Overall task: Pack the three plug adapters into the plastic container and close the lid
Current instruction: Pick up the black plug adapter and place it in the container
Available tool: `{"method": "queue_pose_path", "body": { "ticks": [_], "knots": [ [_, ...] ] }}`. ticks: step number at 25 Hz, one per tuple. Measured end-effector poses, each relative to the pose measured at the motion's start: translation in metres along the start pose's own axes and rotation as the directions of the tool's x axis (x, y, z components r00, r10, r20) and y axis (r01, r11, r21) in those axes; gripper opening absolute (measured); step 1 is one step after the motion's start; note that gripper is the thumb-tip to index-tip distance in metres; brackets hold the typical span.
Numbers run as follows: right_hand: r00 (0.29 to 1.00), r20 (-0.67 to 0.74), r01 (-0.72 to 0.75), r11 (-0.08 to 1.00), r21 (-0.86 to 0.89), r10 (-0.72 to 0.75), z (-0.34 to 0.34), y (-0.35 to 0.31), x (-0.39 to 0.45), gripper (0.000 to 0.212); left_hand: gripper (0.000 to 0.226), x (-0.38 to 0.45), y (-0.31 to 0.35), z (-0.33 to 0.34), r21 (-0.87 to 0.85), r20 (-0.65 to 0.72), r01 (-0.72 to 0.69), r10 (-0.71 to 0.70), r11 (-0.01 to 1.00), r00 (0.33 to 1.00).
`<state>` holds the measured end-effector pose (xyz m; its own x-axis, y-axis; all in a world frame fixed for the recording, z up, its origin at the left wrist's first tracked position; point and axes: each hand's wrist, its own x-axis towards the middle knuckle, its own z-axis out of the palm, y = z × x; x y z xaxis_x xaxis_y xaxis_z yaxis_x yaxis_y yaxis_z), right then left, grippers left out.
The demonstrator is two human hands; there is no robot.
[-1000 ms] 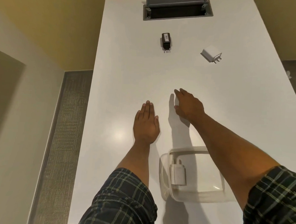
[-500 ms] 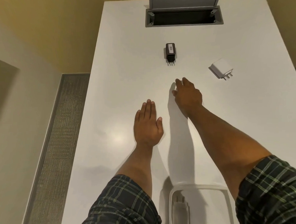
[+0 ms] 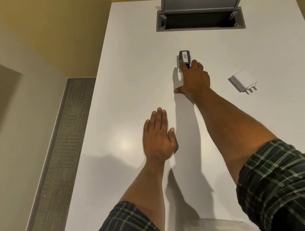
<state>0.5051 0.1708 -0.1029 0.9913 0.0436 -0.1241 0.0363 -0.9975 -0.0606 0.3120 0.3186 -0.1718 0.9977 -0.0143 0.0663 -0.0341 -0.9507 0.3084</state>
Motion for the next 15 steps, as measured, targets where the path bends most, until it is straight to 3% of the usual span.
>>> {"method": "queue_pose_path", "body": {
  "ticks": [4,8,15],
  "knots": [
    [0.991,0.132,0.043,0.998,-0.037,-0.038,-0.007,-0.002,0.03,0.131,0.066,-0.001,0.001,-0.001,-0.001,0.013,-0.005,0.005,1.0,1.0],
    [0.987,0.149,0.043,0.995,0.088,-0.056,-0.006,0.006,0.035,0.129,0.067,0.001,0.001,0.0,0.0,0.018,0.007,-0.007,1.0,1.0],
    [0.996,0.071,0.04,0.973,0.229,-0.057,-0.004,0.012,0.016,0.072,0.065,0.002,-0.001,0.002,0.032,0.021,0.004,-0.004,0.999,1.0]
  ]
}}
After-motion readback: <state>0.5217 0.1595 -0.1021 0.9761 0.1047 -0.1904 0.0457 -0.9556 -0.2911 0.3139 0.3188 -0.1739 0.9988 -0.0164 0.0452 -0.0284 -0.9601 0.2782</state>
